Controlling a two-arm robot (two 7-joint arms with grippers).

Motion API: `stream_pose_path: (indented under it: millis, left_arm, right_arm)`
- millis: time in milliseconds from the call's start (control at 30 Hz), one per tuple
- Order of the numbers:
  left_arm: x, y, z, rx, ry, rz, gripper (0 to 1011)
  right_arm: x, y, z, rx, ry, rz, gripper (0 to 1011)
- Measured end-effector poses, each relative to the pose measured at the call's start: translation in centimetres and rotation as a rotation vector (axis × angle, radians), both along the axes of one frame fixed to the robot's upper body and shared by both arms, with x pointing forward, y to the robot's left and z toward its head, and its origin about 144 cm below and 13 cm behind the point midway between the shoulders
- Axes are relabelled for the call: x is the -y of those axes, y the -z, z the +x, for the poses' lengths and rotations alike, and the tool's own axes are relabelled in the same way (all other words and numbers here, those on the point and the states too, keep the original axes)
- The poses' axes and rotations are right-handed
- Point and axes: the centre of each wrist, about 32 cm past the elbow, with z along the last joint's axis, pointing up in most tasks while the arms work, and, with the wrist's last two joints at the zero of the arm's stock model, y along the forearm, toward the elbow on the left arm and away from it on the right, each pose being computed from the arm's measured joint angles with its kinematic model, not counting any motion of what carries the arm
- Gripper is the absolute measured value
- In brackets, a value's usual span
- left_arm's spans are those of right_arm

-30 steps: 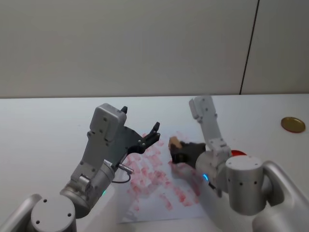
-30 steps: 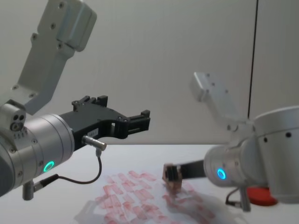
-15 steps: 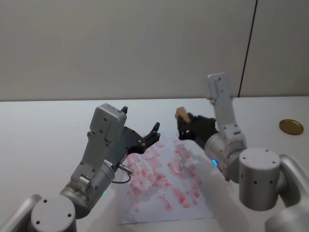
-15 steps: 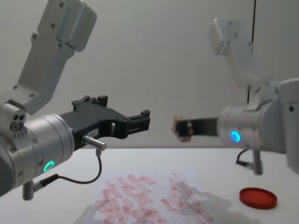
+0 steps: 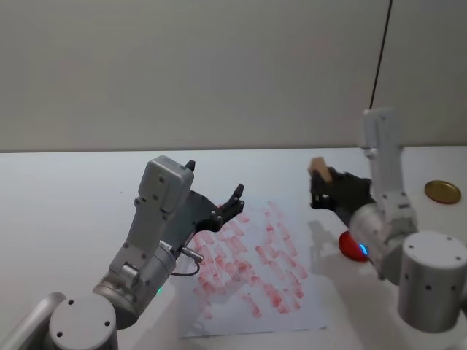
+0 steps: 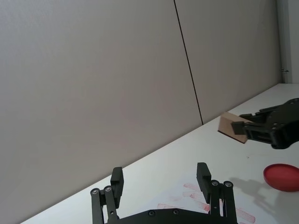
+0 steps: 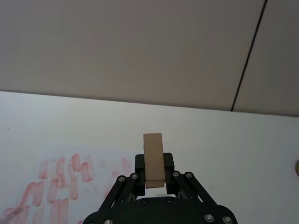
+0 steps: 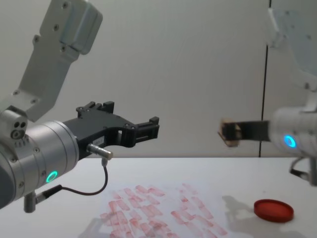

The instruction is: Use the one hand to pick up the stamp and affix it onto the A4 paper.

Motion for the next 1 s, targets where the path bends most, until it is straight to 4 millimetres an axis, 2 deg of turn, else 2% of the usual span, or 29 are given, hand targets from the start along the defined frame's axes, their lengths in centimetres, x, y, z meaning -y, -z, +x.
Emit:
stream_pose_path:
  millis: [433,1000]
  left_arm:
    - [0.0,0.0,0.0,0.0,0.0,0.0,993]
    - [0.0,0.0,0.0,0.0,0.0,0.0,993]
  right_arm:
    - [2.5,2.2,-1.1,-0.113,0.083,0.016,214]
    - [3.6,4.1,-0.7,-0.195,0.104,0.02,214]
